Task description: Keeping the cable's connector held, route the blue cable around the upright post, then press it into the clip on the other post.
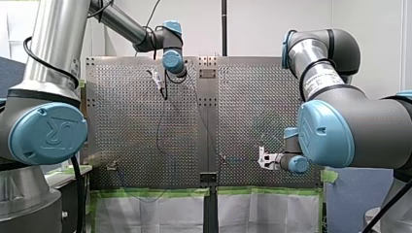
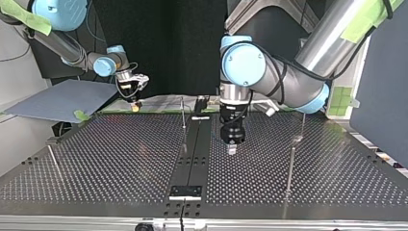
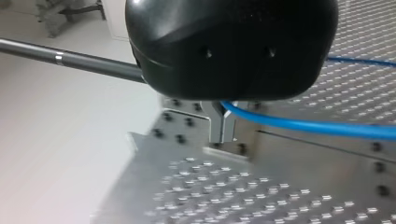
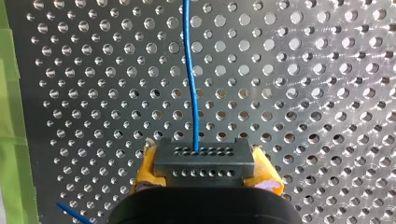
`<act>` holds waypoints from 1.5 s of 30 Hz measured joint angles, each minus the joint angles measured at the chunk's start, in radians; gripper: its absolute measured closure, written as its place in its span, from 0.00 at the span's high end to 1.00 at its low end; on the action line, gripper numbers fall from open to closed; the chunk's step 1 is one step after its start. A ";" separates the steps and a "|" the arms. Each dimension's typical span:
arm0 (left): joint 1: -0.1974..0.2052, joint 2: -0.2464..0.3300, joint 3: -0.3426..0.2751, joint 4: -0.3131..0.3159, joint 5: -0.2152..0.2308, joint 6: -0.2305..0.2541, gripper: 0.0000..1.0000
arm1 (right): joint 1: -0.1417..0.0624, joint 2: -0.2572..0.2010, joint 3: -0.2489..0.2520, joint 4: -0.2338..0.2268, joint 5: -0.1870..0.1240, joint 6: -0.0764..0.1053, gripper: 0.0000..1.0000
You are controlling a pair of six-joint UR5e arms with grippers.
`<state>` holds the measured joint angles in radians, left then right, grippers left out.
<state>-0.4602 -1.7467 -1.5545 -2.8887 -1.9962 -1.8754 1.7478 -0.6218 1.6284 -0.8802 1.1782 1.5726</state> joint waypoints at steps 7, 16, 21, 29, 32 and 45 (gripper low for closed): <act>0.016 0.059 0.018 -0.033 -0.004 -0.001 0.00 | 0.000 0.001 0.000 0.001 0.000 0.000 0.00; 0.044 0.133 0.019 -0.060 -0.012 -0.007 0.00 | 0.000 0.002 0.000 0.000 0.000 0.000 0.00; 0.064 0.176 0.019 -0.068 -0.021 -0.007 0.00 | 0.000 0.002 0.000 0.000 0.000 0.000 0.00; 0.122 0.233 0.019 -0.078 0.023 -0.024 0.00 | 0.000 0.003 0.000 0.000 0.000 0.000 0.00; 0.145 0.236 0.019 -0.083 0.046 -0.030 0.00 | 0.000 0.004 0.000 0.000 0.000 0.000 0.00; 0.262 0.208 0.019 -0.085 0.163 -0.066 0.00 | 0.000 0.005 0.000 0.001 -0.011 0.000 0.00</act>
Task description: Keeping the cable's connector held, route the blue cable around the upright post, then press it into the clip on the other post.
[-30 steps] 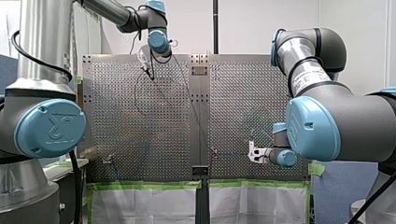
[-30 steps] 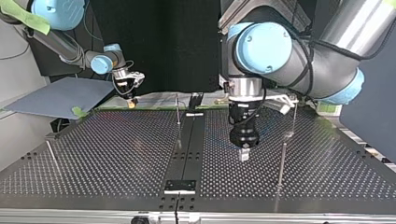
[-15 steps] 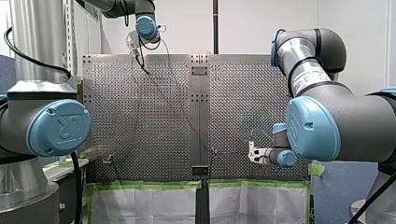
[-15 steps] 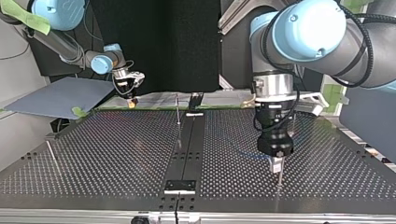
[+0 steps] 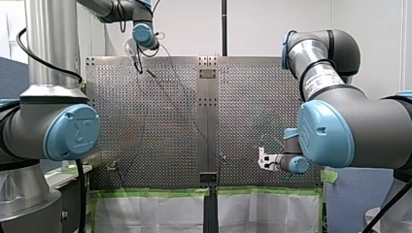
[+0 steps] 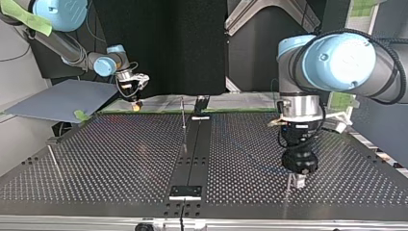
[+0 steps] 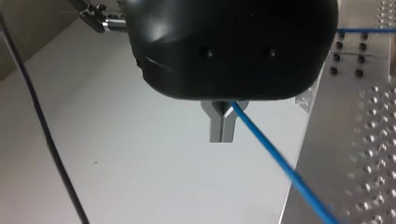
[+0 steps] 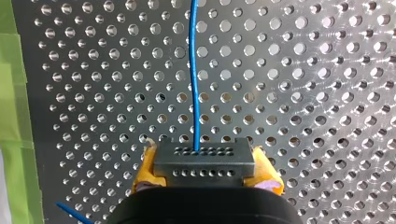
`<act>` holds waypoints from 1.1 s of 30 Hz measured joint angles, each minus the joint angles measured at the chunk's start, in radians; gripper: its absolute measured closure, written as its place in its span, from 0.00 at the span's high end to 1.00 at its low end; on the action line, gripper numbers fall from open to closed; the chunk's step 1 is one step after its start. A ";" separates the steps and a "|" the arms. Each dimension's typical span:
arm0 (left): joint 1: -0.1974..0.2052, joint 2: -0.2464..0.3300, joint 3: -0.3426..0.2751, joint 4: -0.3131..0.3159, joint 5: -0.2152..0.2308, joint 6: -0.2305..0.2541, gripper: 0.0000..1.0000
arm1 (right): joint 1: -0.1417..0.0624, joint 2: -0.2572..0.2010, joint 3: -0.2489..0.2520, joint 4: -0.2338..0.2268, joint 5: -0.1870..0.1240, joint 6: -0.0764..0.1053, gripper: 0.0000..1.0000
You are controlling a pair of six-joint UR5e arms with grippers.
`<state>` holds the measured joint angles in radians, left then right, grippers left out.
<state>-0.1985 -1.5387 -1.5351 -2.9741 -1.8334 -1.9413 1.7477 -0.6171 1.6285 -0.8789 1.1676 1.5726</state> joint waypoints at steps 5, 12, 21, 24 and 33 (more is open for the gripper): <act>0.042 -0.002 0.000 0.003 0.042 -0.034 0.00 | 0.000 0.000 0.000 -0.001 0.000 0.000 0.00; 0.102 -0.010 0.000 0.027 0.102 -0.092 0.00 | 0.000 0.001 0.000 -0.001 -0.001 -0.001 0.00; 0.183 -0.062 0.000 0.049 0.183 -0.138 0.00 | 0.000 0.001 0.000 -0.002 -0.001 -0.001 0.00; 0.207 -0.078 0.000 0.065 0.207 -0.154 0.00 | 0.000 0.001 0.000 -0.002 -0.002 0.000 0.00; 0.280 -0.102 0.000 0.109 0.280 -0.217 0.00 | 0.002 0.001 0.000 -0.001 -0.006 -0.001 0.00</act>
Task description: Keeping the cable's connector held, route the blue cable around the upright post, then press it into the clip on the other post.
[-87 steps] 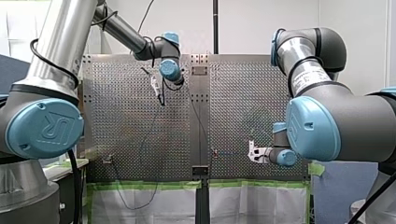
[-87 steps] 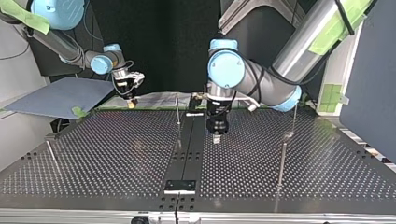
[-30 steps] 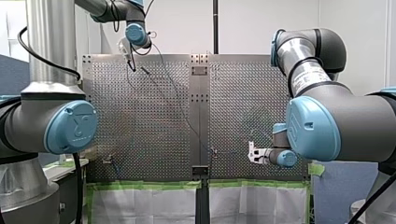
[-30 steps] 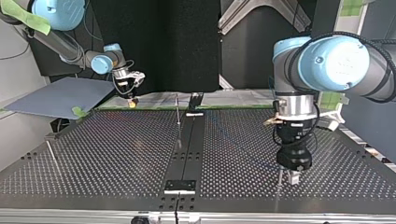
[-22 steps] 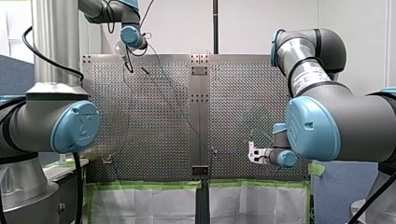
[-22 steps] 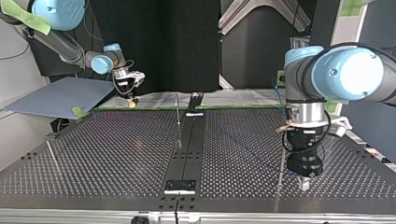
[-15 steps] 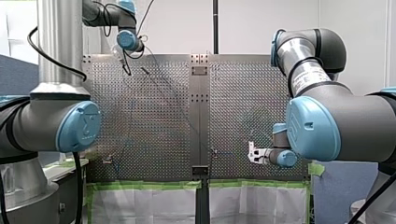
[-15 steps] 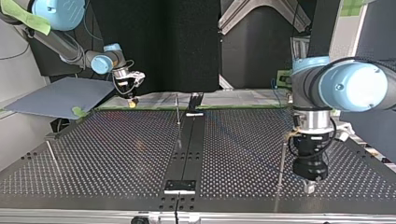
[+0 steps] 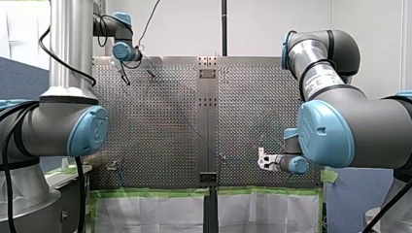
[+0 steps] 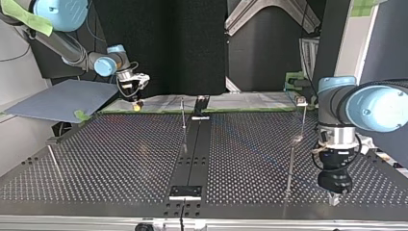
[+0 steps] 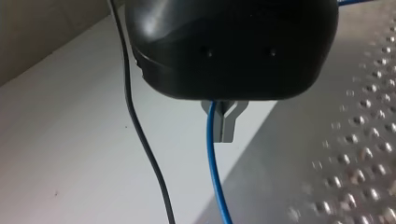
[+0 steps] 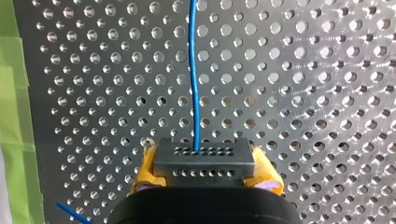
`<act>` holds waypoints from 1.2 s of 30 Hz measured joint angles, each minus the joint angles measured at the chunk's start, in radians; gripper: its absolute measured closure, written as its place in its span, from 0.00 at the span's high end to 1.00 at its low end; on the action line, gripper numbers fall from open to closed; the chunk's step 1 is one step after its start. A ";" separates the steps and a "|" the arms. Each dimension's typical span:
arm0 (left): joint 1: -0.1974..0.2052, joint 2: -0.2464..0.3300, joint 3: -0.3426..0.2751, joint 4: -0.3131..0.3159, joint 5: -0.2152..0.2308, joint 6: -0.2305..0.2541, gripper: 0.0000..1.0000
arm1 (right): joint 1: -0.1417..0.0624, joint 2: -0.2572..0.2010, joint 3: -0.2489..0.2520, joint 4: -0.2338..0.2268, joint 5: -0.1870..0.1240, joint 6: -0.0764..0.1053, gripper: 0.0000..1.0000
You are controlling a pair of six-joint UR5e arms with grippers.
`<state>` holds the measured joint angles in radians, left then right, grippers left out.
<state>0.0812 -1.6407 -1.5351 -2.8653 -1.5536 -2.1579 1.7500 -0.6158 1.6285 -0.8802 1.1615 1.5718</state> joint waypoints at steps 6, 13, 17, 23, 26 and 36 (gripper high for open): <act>0.055 -0.023 0.000 -0.012 0.051 -0.003 0.00 | 0.001 0.000 0.000 0.002 -0.003 -0.002 0.00; 0.069 -0.037 0.000 -0.034 0.047 -0.002 0.00 | 0.003 0.001 0.000 0.003 -0.003 -0.003 0.00; 0.067 -0.047 0.000 -0.044 0.042 0.002 0.00 | 0.004 0.001 0.000 0.002 -0.003 -0.003 0.00; 0.055 -0.082 -0.001 -0.081 0.010 0.033 0.00 | 0.007 0.002 0.000 0.001 -0.003 -0.002 0.00; 0.058 -0.090 -0.005 -0.104 -0.013 0.040 0.00 | 0.007 0.003 0.000 0.001 -0.003 -0.002 0.00; 0.056 -0.093 -0.053 -0.087 -0.029 0.029 0.00 | 0.009 0.003 0.000 0.000 -0.003 -0.002 0.00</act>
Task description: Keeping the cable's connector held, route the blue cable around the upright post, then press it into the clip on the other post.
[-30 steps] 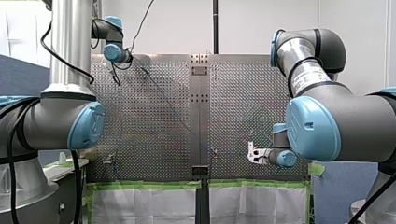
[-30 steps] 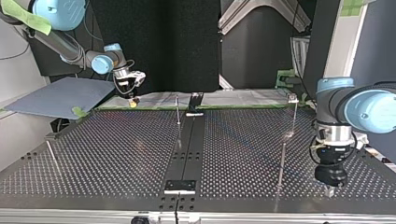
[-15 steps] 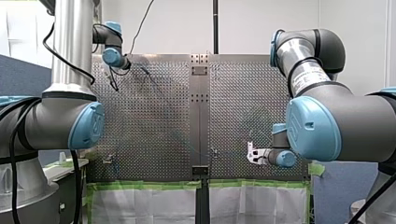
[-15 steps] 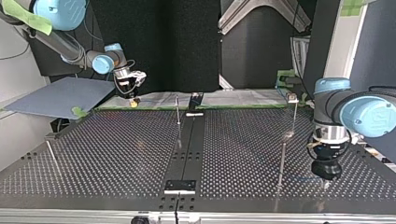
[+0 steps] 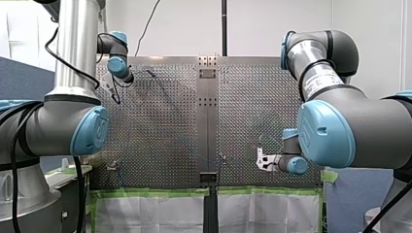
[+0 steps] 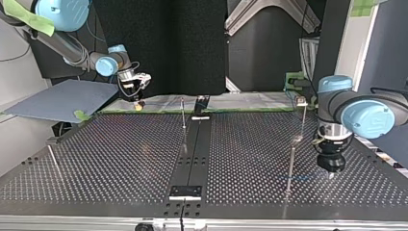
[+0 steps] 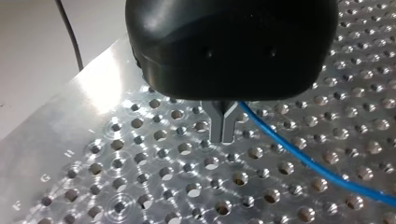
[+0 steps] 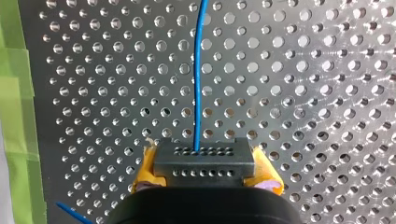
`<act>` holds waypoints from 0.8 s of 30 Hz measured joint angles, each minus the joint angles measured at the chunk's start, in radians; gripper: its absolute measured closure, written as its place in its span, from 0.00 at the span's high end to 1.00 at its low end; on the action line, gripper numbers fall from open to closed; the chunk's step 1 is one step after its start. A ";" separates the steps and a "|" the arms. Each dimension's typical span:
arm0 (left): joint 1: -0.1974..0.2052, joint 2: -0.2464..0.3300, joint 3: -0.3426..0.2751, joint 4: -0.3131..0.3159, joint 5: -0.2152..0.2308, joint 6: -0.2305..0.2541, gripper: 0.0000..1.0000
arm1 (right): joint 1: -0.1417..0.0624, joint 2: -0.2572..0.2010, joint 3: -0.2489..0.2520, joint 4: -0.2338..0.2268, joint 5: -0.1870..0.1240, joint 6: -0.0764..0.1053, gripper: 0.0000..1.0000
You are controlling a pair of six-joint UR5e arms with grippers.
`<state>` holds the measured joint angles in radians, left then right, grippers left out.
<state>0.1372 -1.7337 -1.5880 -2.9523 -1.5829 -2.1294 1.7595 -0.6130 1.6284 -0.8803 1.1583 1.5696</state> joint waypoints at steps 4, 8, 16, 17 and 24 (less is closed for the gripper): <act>-0.007 0.000 -0.005 0.005 0.006 0.010 0.03 | 0.001 0.000 0.000 0.000 0.000 -0.001 0.00; -0.017 -0.001 -0.014 0.005 0.010 0.021 0.36 | 0.002 0.001 0.000 0.000 0.000 -0.001 0.00; -0.034 -0.001 -0.036 -0.013 -0.026 0.042 1.00 | 0.005 0.002 0.000 0.001 0.000 -0.003 0.00; -0.037 -0.001 -0.037 -0.019 -0.033 0.045 1.00 | 0.006 0.002 0.000 0.002 0.000 -0.003 0.00; -0.054 -0.001 -0.037 -0.035 -0.038 0.042 1.00 | 0.008 0.002 0.000 0.003 0.000 -0.003 0.00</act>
<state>0.0834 -1.7349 -1.6254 -2.9877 -1.6212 -2.0878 1.7679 -0.6112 1.6282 -0.8777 1.1583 1.5666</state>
